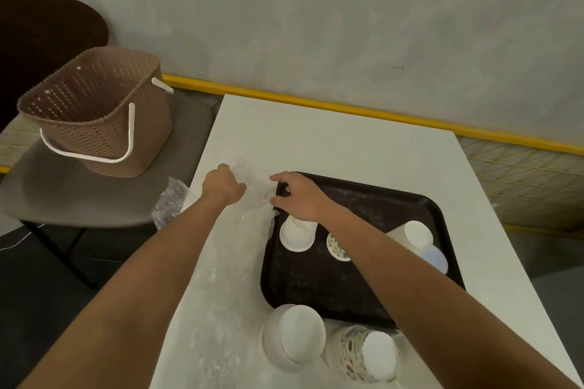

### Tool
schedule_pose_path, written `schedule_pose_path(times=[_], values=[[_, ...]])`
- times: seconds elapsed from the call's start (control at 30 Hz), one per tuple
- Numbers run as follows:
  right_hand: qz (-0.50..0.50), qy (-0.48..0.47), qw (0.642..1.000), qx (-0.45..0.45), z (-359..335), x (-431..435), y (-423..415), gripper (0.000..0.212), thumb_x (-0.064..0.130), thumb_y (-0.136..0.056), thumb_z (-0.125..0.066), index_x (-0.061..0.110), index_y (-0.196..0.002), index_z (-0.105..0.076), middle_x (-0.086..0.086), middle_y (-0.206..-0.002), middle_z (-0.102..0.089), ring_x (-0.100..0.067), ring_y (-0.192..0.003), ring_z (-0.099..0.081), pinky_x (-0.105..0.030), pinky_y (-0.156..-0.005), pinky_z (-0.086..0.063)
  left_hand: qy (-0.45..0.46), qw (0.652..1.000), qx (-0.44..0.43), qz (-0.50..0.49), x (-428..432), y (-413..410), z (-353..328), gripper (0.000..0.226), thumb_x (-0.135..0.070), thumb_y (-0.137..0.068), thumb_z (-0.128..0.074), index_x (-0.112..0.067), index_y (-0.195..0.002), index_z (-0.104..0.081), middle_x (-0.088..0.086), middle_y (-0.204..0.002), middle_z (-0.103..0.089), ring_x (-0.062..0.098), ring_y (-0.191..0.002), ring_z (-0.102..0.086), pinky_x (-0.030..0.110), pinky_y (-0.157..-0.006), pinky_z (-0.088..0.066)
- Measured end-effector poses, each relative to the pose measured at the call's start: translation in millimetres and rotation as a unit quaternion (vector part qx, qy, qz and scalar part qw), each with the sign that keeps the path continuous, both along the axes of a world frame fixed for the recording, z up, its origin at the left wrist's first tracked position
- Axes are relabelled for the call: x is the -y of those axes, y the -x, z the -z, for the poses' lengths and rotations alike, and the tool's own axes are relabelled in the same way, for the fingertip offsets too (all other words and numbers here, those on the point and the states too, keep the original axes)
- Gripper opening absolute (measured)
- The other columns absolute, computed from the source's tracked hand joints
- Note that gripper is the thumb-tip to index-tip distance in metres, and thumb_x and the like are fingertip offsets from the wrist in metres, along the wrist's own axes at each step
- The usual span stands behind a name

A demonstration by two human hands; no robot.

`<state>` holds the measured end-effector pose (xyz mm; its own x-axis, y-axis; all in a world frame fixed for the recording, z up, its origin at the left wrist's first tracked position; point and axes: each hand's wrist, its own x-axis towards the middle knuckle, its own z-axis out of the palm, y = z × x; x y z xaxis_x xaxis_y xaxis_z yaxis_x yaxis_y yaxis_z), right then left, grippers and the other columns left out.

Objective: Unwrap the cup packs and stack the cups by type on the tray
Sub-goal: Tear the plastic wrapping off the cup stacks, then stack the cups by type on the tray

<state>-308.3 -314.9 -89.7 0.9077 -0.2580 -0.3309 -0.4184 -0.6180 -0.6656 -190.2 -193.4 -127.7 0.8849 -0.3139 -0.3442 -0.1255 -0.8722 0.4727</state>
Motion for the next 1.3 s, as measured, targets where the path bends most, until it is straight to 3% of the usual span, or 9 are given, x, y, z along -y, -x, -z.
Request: schedule_pose_path(times=[0.3, 0.43, 0.57, 0.7, 0.93, 1.1, 1.3], values=[[0.001, 0.008, 1.0, 0.001, -9, 1, 2, 0.053, 0.022, -0.09, -0.058, 0.019, -0.14, -0.04, -0.005, -0.141, -0.041, -0.022, -0.126, -0.044, -0.027, -0.098, -0.037, 0.039, 0.998, 0.01, -0.04, -5, 1, -12, 0.081, -0.039, -0.091, -0.055, -0.001, -0.147, -0.013, 0.018, -0.147, -0.034, 0.034, -0.134, -0.036, 0.041, -0.102, -0.037], [-0.002, 0.024, 1.0, 0.005, -15, 3, 6, 0.053, 0.023, -0.091, -0.058, 0.019, -0.14, -0.04, -0.006, -0.142, -0.041, -0.023, -0.127, -0.044, -0.027, -0.099, -0.037, 0.05, 0.998, 0.025, -0.031, -9, 7, -21, 0.071, -0.034, -0.094, -0.051, 0.001, -0.147, -0.018, 0.02, -0.144, -0.038, 0.034, -0.133, -0.037, 0.038, -0.103, -0.035], [0.006, 0.019, 1.0, 0.015, -23, 3, 15, 0.052, 0.023, -0.091, -0.058, 0.02, -0.14, -0.041, -0.004, -0.141, -0.042, -0.02, -0.12, -0.049, -0.022, -0.09, -0.036, 0.085, 0.994, 0.058, -0.021, -12, 22, -34, 0.064, -0.03, -0.094, -0.053, -0.002, -0.146, -0.026, 0.016, -0.144, -0.039, 0.029, -0.134, -0.036, 0.033, -0.103, -0.033], [0.007, 0.021, 0.999, 0.041, -34, 3, 32, 0.05, 0.022, -0.091, -0.058, 0.019, -0.138, -0.043, -0.004, -0.141, -0.043, -0.021, -0.127, -0.045, -0.023, -0.093, -0.034, 0.135, 0.986, 0.095, -0.02, -17, 42, -50, 0.059, -0.03, -0.09, -0.059, -0.009, -0.14, -0.038, 0.014, -0.14, -0.046, 0.027, -0.126, -0.046, 0.032, -0.097, -0.039], [0.025, 0.01, 0.994, 0.107, -56, -4, 76, 0.043, 0.021, -0.092, -0.057, 0.017, -0.134, -0.047, -0.004, -0.14, -0.046, -0.019, -0.128, -0.045, -0.021, -0.092, -0.033, 0.168, 0.977, 0.131, -0.012, -31, 93, -87, 0.055, -0.029, -0.09, -0.059, -0.012, -0.139, -0.04, 0.01, -0.14, -0.047, 0.027, -0.127, -0.046, 0.032, -0.097, -0.04], [0.028, -0.009, 0.99, 0.136, -66, -11, 113, 0.041, 0.027, -0.093, -0.056, 0.016, -0.132, -0.049, -0.004, -0.136, -0.05, -0.018, -0.122, -0.05, -0.021, -0.088, -0.036, 0.198, 0.972, 0.125, -0.019, -46, 130, -100, 0.051, -0.027, -0.09, -0.058, -0.014, -0.138, -0.043, 0.009, -0.138, -0.049, 0.025, -0.127, -0.045, 0.034, -0.101, -0.038], [0.017, -0.083, 0.987, 0.137, -67, -25, 156, 0.04, 0.042, -0.092, -0.055, 0.022, -0.127, -0.053, 0.003, -0.129, -0.055, -0.015, -0.118, -0.051, -0.026, -0.093, -0.039, 0.269, 0.96, 0.077, 0.007, -66, 178, -89, 0.048, -0.02, -0.087, -0.06, -0.02, -0.134, -0.047, 0.002, -0.131, -0.055, 0.018, -0.118, -0.053, 0.026, -0.093, -0.04]])
